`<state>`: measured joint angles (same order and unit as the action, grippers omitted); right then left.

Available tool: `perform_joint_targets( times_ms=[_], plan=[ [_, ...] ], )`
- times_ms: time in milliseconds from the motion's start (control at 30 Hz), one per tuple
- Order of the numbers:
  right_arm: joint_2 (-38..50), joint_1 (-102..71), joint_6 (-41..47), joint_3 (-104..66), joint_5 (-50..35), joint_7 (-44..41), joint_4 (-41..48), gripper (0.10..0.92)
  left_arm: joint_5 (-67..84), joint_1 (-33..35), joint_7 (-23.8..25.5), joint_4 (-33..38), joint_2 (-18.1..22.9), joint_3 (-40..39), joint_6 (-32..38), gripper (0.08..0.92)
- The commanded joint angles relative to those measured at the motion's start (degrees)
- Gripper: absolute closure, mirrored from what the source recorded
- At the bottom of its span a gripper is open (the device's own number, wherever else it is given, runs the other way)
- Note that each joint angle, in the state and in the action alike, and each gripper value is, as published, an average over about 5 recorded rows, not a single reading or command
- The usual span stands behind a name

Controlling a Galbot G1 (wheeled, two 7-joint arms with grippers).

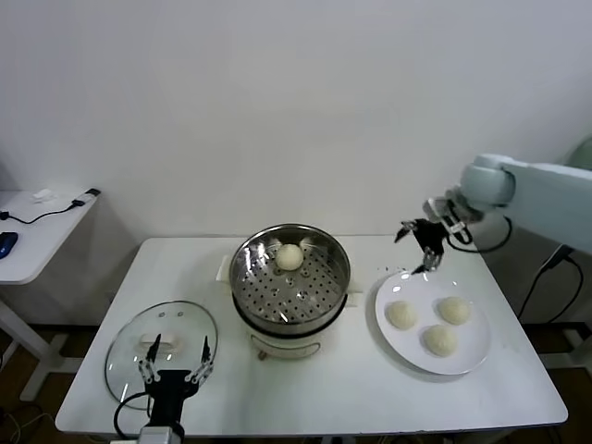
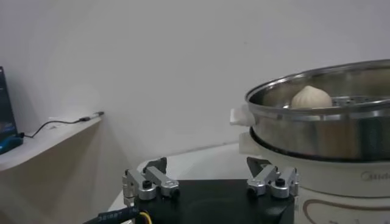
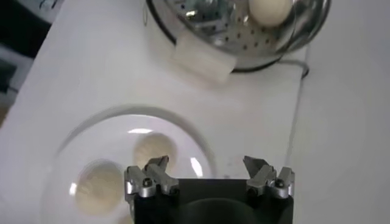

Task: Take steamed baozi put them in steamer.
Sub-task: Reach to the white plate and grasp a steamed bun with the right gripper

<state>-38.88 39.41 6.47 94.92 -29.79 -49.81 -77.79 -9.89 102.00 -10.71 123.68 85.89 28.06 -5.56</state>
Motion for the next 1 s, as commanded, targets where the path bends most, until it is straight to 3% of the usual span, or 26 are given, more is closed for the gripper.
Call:
perform_joint_targets(
  times_ms=[33, 533, 867, 1000],
  plan=[
    [5.66, -11.83, 11.86, -4.60, -2.71, 4.64, -1.14, 0.203, -0.09, -0.37, 0.03, -0.42, 0.34, 0.11, -0.18, 0.177],
    [-5.20, -26.65, 11.43, -15.72, 2.20, 4.05, 13.10, 0.203, -0.33, 0.03, 0.15, -0.75, 0.72, 0.96, -0.57, 0.177],
    [-7.37, -27.90, 11.09, -17.91, 1.97, 4.34, 15.37, 0.207, -0.29, -0.03, 0.12, -0.65, 0.76, 1.10, -0.69, 0.177],
    [-7.29, -27.25, 10.84, -18.05, 1.84, 3.70, 14.85, 0.246, -0.35, 0.08, 0.10, -0.45, 0.81, 0.95, -0.72, 0.177]
  ],
)
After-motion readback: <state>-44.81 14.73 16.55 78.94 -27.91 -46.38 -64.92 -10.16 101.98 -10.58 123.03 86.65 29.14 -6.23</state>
